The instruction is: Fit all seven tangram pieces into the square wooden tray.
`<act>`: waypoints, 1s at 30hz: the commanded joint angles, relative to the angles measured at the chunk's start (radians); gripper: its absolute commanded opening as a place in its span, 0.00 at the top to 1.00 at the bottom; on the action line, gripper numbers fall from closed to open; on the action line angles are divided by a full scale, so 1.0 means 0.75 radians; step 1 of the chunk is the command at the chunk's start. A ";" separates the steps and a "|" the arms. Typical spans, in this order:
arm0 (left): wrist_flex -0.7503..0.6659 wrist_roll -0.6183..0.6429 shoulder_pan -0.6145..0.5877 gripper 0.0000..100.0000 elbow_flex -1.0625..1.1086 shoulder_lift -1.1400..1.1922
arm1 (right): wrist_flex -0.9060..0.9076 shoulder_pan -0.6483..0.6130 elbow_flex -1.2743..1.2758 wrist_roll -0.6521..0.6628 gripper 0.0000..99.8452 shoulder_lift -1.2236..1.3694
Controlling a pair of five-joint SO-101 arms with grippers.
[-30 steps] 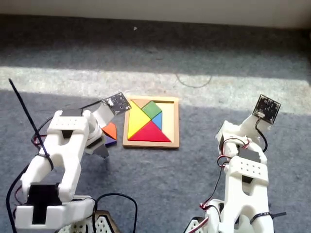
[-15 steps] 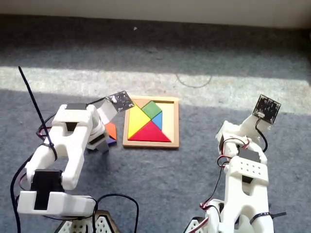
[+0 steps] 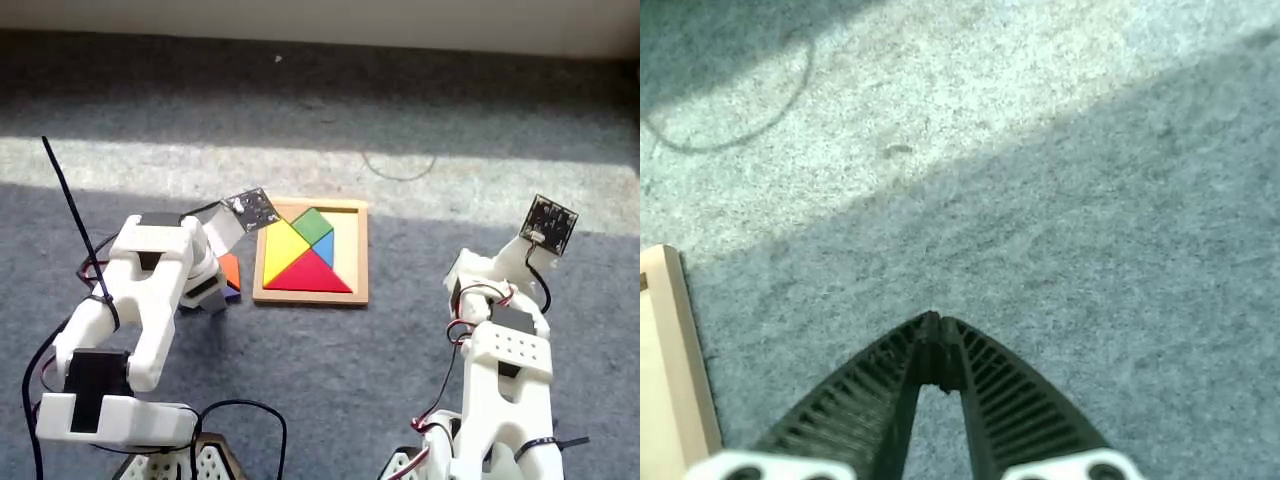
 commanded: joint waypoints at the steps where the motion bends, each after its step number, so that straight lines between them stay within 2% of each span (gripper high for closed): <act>1: 0.012 0.000 0.028 0.77 -0.050 -0.003 | -0.028 -0.009 -0.005 0.016 0.99 -0.038; 8: 0.045 0.055 0.036 0.89 -0.042 -0.015 | -0.028 -0.009 -0.005 0.016 0.99 -0.038; 14: 0.180 0.059 0.026 0.89 -0.083 -0.038 | -0.028 -0.009 -0.005 0.016 0.99 -0.038; 22: 0.284 0.068 0.026 0.89 -0.081 -0.337 | -0.028 -0.005 0.015 0.016 0.99 -0.040; 28: 0.280 0.168 0.030 0.89 -0.093 -0.437 | -0.028 -0.005 0.015 0.016 0.99 -0.040; 30: 0.270 0.250 0.028 0.89 -0.095 -0.437 | -0.028 -0.005 0.015 0.016 0.99 -0.040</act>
